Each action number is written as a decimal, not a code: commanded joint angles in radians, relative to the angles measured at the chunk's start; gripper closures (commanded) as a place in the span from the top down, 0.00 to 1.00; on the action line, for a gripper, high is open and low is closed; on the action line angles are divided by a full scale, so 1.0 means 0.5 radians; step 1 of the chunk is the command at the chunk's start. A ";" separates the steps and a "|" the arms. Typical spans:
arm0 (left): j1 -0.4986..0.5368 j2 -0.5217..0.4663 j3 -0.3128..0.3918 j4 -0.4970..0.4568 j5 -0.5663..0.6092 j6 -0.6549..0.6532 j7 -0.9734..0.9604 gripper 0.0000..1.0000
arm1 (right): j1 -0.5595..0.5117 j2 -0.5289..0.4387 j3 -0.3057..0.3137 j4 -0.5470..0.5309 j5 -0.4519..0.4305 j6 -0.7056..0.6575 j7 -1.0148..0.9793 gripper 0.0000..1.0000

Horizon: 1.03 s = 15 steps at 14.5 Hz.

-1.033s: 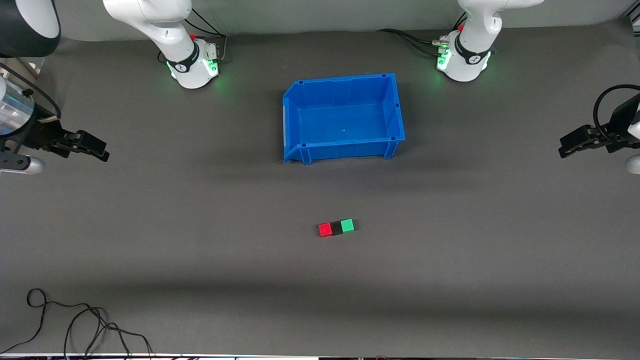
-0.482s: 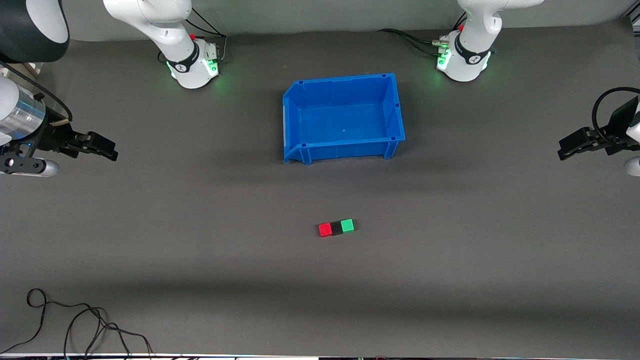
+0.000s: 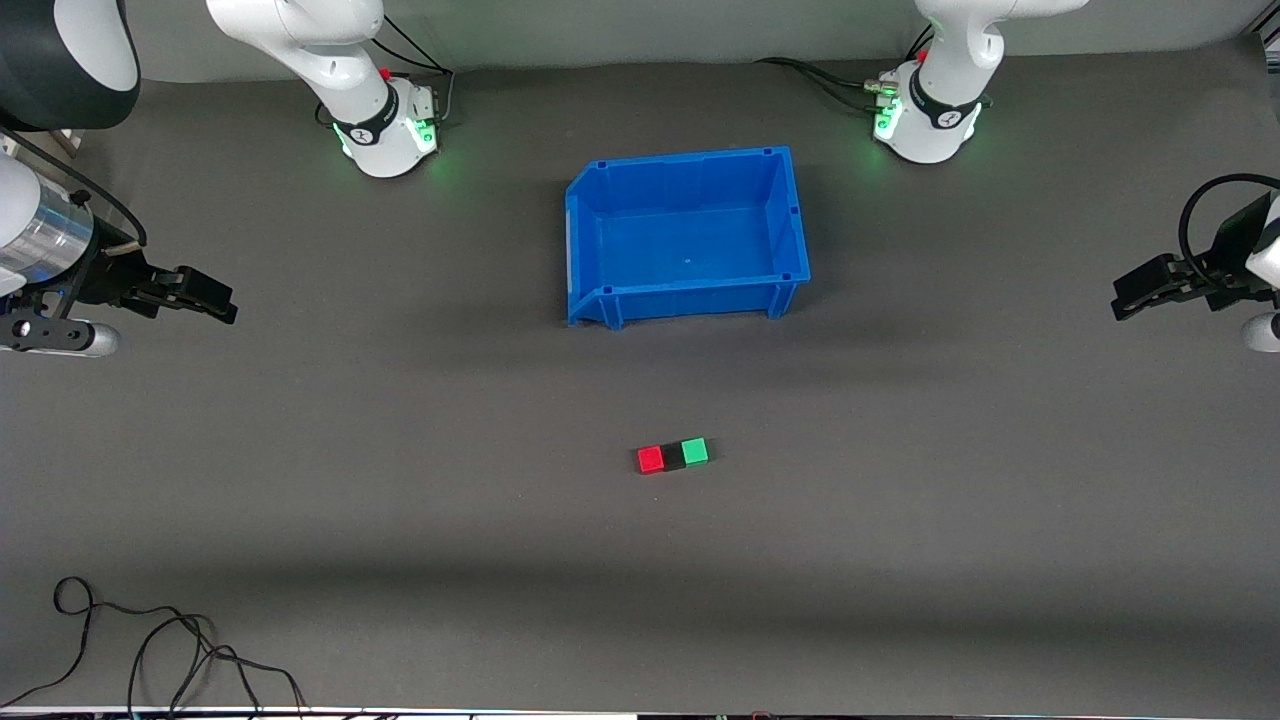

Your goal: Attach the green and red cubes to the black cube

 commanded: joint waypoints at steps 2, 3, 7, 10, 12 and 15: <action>-0.023 -0.035 0.005 -0.037 0.013 0.022 -0.005 1.00 | -0.002 0.020 -0.003 0.047 0.119 -0.028 -0.012 1.00; -0.020 -0.038 0.005 -0.037 0.013 0.021 -0.005 1.00 | -0.002 0.020 -0.009 0.047 0.135 -0.028 -0.015 1.00; -0.023 -0.038 0.005 -0.037 0.010 0.021 -0.005 1.00 | 0.001 0.020 -0.012 0.050 0.129 -0.028 -0.021 1.00; -0.026 -0.035 0.005 -0.037 0.010 0.018 -0.008 1.00 | 0.001 0.020 -0.012 0.047 0.110 -0.028 -0.030 1.00; -0.026 -0.038 0.005 -0.037 0.010 0.015 -0.011 1.00 | 0.001 0.020 -0.012 0.047 0.104 -0.025 -0.033 1.00; -0.026 -0.038 0.005 -0.037 0.010 0.009 -0.011 1.00 | 0.001 0.020 -0.012 0.047 0.107 -0.025 -0.033 1.00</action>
